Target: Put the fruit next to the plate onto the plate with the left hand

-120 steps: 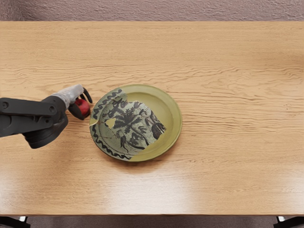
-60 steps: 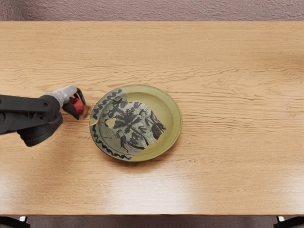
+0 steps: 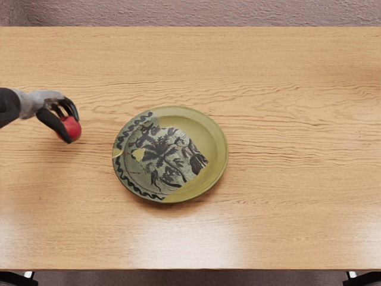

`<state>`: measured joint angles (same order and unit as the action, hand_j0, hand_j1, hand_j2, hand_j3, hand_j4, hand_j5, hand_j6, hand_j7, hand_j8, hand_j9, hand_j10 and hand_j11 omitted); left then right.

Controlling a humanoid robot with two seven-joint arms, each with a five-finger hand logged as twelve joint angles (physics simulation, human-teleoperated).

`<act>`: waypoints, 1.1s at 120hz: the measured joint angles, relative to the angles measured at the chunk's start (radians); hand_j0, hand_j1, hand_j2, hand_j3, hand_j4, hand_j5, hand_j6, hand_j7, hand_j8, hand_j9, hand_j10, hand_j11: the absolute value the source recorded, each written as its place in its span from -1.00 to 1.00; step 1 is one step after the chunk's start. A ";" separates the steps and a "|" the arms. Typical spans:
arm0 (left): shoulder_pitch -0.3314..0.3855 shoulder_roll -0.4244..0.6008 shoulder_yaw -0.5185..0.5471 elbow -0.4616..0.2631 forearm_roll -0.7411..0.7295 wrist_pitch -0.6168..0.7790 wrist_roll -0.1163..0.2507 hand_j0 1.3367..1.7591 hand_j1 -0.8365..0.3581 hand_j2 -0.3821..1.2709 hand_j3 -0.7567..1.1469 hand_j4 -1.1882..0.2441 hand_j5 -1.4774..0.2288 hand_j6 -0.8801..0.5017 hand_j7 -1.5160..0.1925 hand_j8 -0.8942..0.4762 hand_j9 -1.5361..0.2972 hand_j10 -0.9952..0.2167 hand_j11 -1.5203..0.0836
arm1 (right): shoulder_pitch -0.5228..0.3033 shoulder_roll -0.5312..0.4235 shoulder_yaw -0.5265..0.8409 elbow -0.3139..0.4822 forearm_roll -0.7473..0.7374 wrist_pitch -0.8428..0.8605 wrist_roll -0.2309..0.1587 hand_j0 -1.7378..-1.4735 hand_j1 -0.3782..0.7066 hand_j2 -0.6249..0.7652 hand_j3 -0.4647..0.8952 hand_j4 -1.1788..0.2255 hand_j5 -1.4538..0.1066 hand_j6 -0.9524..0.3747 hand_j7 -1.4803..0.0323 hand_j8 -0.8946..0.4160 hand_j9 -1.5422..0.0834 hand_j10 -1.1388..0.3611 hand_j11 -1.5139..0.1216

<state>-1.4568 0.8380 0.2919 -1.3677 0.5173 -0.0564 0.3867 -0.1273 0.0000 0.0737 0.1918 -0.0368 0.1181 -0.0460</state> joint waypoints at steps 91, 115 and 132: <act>-0.178 -0.053 -0.118 -0.110 -0.001 -0.317 0.008 0.47 -0.61 0.77 -0.20 -0.48 -0.72 -0.25 -0.63 -0.18 -0.59 -0.76 -0.55 | 0.000 0.000 0.000 0.000 0.000 0.000 0.000 -0.40 -0.91 -0.11 -0.32 0.66 0.84 0.41 0.93 0.34 0.87 0.50 0.83; -0.188 -0.098 -0.120 -0.111 -0.020 -0.311 0.007 0.49 -0.24 0.18 -0.20 -0.20 -0.30 -0.31 -0.24 -0.26 -0.25 -0.40 -0.16 | 0.000 0.000 0.000 0.000 0.000 0.000 0.000 -0.40 -0.91 -0.11 -0.32 0.66 0.84 0.41 0.93 0.34 0.87 0.50 0.83; -0.189 -0.093 -0.122 -0.111 -0.040 -0.309 0.005 0.51 0.29 -0.17 -0.20 0.17 0.15 -0.08 0.20 -0.04 0.15 0.05 0.30 | 0.000 0.000 0.000 0.000 0.000 0.000 0.000 -0.40 -0.91 -0.11 -0.32 0.66 0.84 0.41 0.93 0.34 0.87 0.50 0.83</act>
<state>-1.6459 0.7451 0.1703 -1.4789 0.4777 -0.3650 0.3922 -0.1273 0.0000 0.0736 0.1918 -0.0368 0.1181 -0.0460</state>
